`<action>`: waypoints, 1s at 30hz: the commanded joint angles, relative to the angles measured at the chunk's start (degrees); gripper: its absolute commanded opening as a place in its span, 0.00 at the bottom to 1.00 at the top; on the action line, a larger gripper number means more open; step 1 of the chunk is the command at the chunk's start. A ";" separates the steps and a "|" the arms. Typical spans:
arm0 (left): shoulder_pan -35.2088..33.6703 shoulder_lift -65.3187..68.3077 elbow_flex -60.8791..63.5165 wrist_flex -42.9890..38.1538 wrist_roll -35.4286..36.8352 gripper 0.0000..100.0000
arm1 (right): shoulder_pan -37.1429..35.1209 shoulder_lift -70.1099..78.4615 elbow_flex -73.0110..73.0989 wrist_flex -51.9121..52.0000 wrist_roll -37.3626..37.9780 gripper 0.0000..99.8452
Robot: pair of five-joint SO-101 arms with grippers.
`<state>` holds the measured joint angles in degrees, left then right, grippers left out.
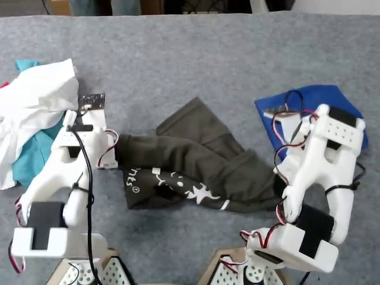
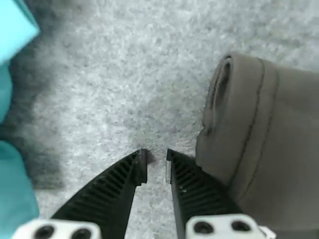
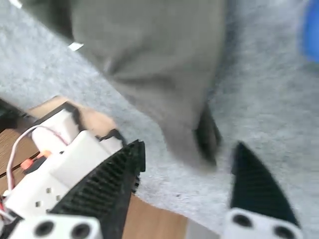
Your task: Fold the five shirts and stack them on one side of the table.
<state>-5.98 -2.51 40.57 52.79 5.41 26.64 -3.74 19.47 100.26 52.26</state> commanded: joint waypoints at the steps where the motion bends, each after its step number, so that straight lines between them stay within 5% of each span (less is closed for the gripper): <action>1: 0.13 1.67 -3.03 1.05 1.49 0.10 | 0.35 -1.54 -8.04 0.70 -0.35 0.32; 5: 0.13 1.85 -2.42 0.18 1.49 0.09 | -1.23 -1.63 -15.16 0.79 -0.44 0.29; 11: 0.04 1.85 -1.98 -0.09 1.58 0.09 | -13.27 0.75 -16.22 -0.97 -1.05 0.24; 14: 0.04 1.85 -1.98 -0.09 1.58 0.09 | -17.23 6.55 -16.75 -4.48 -7.65 0.27; 30: 0.22 1.85 -2.51 -0.09 1.05 0.09 | -20.22 16.84 -10.86 -18.73 -13.36 0.24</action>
<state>-5.89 -1.01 39.34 53.49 6.55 7.03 13.41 7.16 85.41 39.69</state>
